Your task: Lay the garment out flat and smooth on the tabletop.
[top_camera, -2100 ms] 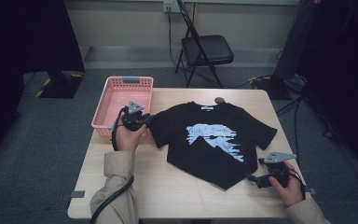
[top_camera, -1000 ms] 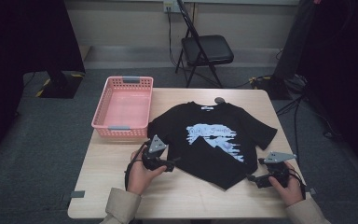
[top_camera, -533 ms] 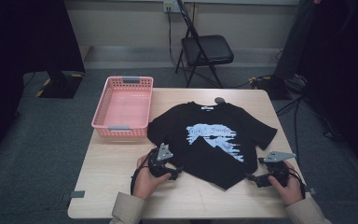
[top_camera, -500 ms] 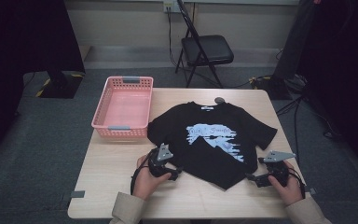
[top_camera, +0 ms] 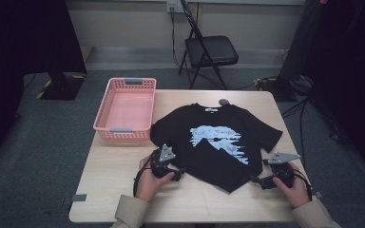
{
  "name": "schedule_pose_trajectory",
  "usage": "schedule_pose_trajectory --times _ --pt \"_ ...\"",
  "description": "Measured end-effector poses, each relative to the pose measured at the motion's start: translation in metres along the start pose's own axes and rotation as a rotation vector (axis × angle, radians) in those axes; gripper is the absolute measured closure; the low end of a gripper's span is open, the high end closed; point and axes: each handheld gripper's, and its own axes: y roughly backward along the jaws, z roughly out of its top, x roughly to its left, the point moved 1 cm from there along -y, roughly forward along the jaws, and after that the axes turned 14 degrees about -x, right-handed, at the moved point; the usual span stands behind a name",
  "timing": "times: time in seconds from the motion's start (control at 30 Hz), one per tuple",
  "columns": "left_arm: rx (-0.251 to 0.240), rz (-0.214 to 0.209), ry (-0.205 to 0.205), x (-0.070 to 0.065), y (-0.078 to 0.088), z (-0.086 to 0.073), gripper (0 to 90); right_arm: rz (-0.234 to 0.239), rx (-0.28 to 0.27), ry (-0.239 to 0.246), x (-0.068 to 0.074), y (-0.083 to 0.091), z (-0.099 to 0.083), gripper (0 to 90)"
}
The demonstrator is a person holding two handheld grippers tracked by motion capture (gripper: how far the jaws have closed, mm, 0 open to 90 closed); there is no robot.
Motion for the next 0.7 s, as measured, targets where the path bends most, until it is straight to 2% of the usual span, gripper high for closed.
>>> schedule_pose_trajectory --times 0.1,0.2,0.3,0.37,0.43,0.53,0.57,0.6,0.7 --pt "0.000 0.001 0.001 0.000 0.000 0.000 14.1 -0.005 -0.006 -0.017 0.001 0.003 0.000 12.0" --pt "0.000 0.000 0.000 0.000 0.000 0.000 14.1 -0.003 -0.024 0.000 0.002 0.007 0.004 12.3" --pt "0.000 0.001 0.001 0.000 0.000 0.000 14.2 -0.005 -0.054 0.002 0.001 0.009 0.014 13.3" --pt "0.001 0.003 0.001 0.000 0.000 0.000 14.2 -0.004 -0.072 0.002 0.001 0.006 0.022 17.0" --pt "0.002 0.003 0.000 0.000 0.000 0.000 14.2 0.002 -0.087 0.011 0.000 -0.001 0.031 25.1" --pt "0.001 0.003 0.001 0.000 0.000 0.000 14.2 0.040 -0.094 -0.004 0.000 -0.015 0.045 38.1" --pt "0.002 0.003 0.000 0.000 0.000 0.000 14.2 0.051 -0.090 0.006 0.002 -0.021 0.050 43.6" --pt "0.001 0.003 0.001 0.000 0.000 0.000 14.2 0.062 -0.086 0.020 0.003 -0.027 0.054 46.0" --pt "0.002 0.003 0.000 0.000 0.000 0.000 14.2 0.073 -0.082 0.023 0.009 -0.045 0.065 54.0"
